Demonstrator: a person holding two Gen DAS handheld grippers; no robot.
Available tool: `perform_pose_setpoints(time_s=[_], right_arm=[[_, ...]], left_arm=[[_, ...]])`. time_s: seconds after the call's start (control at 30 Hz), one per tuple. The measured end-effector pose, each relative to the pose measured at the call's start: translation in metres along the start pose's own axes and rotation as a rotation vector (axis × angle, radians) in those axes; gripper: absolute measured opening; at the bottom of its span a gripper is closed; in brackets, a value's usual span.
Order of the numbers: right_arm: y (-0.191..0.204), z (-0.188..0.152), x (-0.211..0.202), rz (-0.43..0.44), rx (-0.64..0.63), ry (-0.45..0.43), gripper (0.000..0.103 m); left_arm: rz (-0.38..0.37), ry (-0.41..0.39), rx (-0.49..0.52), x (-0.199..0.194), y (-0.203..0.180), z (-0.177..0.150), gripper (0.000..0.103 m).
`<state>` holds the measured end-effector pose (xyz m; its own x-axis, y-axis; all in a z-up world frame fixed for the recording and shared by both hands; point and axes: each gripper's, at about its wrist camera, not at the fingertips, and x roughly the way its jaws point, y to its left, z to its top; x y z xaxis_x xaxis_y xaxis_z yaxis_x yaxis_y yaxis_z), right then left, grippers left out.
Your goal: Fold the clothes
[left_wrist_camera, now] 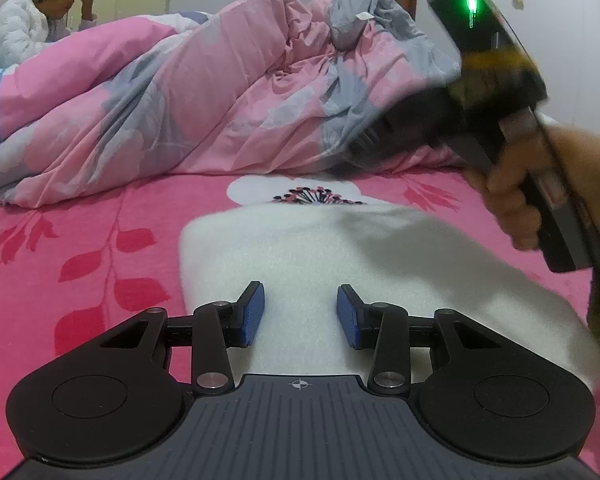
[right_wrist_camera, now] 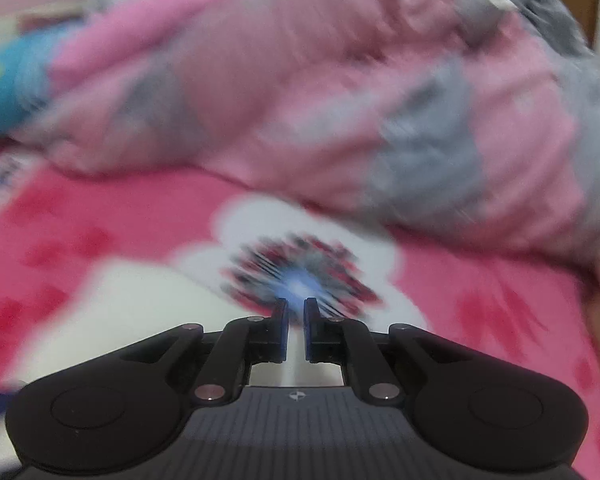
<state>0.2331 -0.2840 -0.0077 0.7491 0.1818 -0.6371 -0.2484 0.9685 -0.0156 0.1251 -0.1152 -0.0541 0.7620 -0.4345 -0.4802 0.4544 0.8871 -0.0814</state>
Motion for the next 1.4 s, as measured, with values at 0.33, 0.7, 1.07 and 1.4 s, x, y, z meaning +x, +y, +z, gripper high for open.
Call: perform_pose_setpoints(time_s=[0.33, 0.7, 1.07, 1.4], right_arm=[[0.018, 0.007, 0.071, 0.213, 0.241, 0.164, 0.007], [0.027, 0.012, 0.075, 0.122, 0.215, 0.147, 0.007], [-0.028, -0.062, -0.012, -0.042, 0.116, 0.052, 0.005], [0.006, -0.055, -0.100, -0.038, 0.027, -0.090, 0.008]], left_arm=[[0.002, -0.009, -0.006, -0.001, 0.000, -0.002, 0.040], [0.016, -0.005, 0.012, -0.001, -0.002, -0.001, 0.040], [0.033, 0.014, 0.038, 0.002, -0.005, 0.002, 0.040], [0.052, 0.040, 0.046, 0.002, -0.007, 0.005, 0.040]])
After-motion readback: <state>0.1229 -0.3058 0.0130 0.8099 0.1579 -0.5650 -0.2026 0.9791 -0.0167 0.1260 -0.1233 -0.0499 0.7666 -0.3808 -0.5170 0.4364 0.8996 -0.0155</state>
